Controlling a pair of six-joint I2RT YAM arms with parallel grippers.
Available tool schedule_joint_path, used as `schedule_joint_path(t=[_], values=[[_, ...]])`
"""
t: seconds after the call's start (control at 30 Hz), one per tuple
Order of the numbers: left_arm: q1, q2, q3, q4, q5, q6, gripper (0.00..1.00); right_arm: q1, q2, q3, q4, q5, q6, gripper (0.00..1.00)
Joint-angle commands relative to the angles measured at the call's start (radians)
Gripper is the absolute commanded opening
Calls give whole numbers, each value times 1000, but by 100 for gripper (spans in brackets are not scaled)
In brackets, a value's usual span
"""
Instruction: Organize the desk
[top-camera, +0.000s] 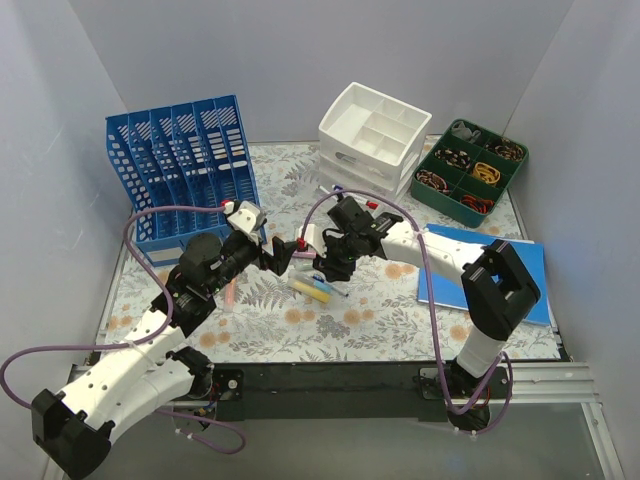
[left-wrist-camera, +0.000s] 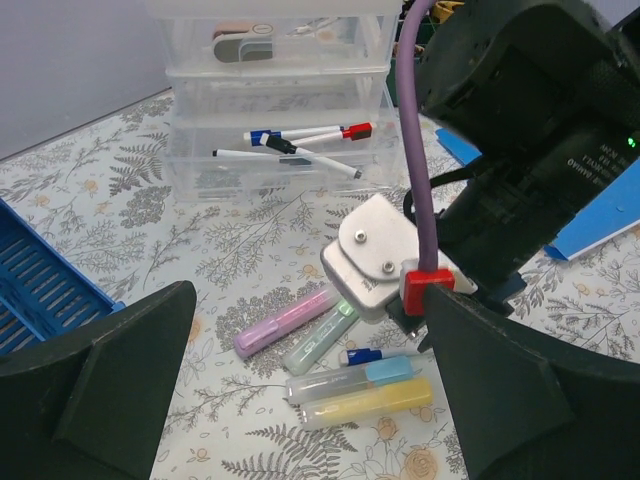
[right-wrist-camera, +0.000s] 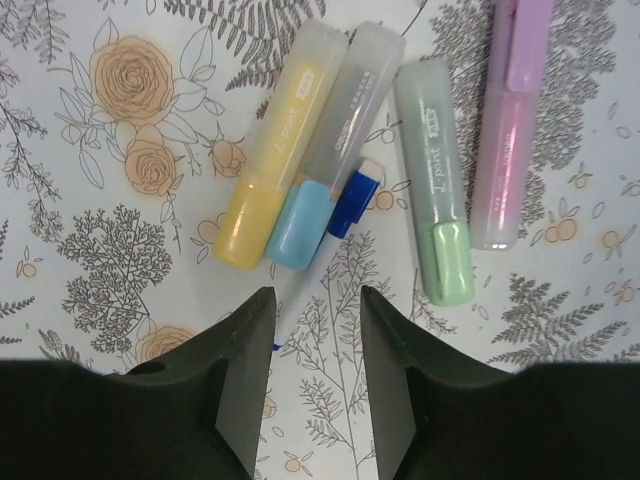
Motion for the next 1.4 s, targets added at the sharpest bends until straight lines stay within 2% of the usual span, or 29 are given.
schedule_joint_path(t=[0.0, 0.6, 0.7, 0.8, 0.9, 0.93, 0.97, 1.17, 1.37], values=[[3, -1, 1, 16, -17, 11, 98, 47, 21, -51, 62, 54, 22, 48], [3, -11, 1, 16, -22, 13, 98, 74, 140, -46, 77, 185, 39, 47], [3, -14, 3, 16, -22, 13, 98, 77, 150, -49, 76, 189, 30, 41], [3, -17, 1, 16, -23, 13, 98, 79, 163, -46, 70, 192, 28, 31], [4, -18, 1, 16, -25, 14, 98, 79, 175, -26, 45, 192, 22, 16], [4, -18, 3, 16, -23, 14, 98, 79, 175, -22, 41, 195, 22, 6], [4, -18, 1, 15, -23, 14, 98, 79, 178, -13, 36, 204, 21, 1], [4, -20, 1, 15, -20, 13, 98, 77, 150, 24, -2, 250, 2, 1], [3, -15, 4, 15, -12, 11, 98, 36, 57, 113, -73, 241, -54, 1]])
